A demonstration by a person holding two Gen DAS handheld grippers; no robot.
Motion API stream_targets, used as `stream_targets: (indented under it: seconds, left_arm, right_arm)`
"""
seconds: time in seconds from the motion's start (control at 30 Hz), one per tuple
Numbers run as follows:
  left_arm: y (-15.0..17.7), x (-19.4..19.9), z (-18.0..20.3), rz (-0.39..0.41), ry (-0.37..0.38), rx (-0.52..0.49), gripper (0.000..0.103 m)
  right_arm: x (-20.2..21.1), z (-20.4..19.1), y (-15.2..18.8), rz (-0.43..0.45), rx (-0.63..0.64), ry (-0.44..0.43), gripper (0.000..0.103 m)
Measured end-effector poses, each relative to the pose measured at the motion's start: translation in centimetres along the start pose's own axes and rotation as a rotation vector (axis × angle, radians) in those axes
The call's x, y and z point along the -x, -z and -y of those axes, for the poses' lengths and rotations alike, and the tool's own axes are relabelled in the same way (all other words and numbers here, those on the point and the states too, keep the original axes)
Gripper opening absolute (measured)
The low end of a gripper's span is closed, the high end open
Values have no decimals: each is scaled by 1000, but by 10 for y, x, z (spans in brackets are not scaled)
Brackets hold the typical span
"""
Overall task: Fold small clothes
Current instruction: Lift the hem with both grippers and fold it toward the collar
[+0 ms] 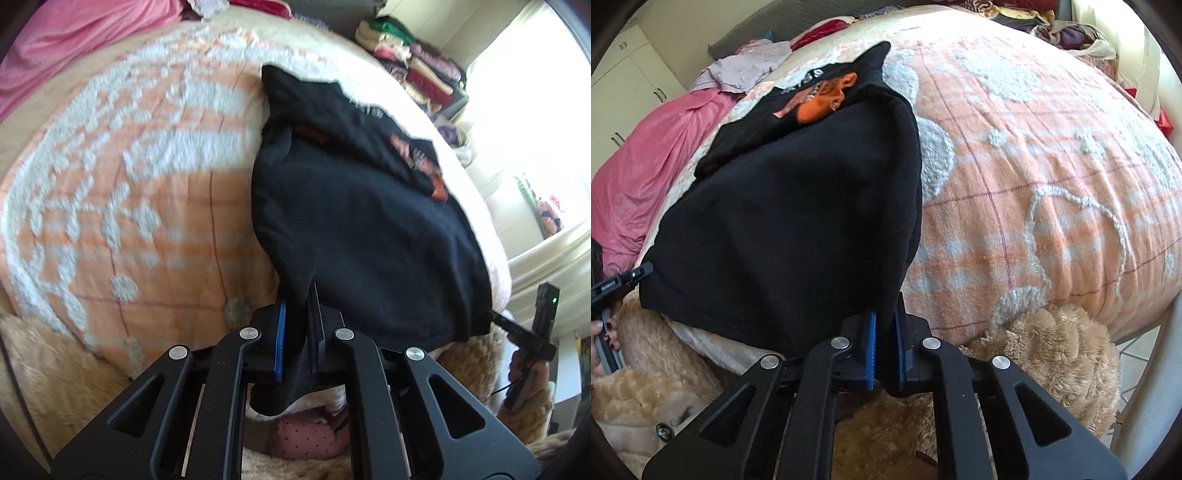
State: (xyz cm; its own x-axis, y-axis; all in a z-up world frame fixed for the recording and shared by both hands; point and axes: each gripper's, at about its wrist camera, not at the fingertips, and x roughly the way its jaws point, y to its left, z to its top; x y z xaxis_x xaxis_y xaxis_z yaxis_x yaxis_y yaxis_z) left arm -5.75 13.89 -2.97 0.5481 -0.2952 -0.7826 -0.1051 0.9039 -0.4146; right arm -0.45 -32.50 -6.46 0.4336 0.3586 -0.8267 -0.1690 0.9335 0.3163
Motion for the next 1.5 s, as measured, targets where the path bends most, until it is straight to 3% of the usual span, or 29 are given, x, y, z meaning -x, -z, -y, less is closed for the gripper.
stream_targets:
  seconds: [0.27, 0.63, 1.17, 1.5]
  left_arm:
    - [-25, 26, 1, 93, 35, 1, 4]
    - [-70, 31, 12, 175, 26, -41, 4]
    - [-131, 28, 24, 277, 28, -51, 4]
    - [-167, 3, 31, 295, -42, -74, 4]
  right_arm:
    - [46, -5, -30, 183, -46, -131, 7]
    - [71, -21, -92, 360, -48, -128, 7]
    - [70, -34, -162, 468, 24, -19, 6]
    - [40, -33, -201, 470, 19, 31, 6]
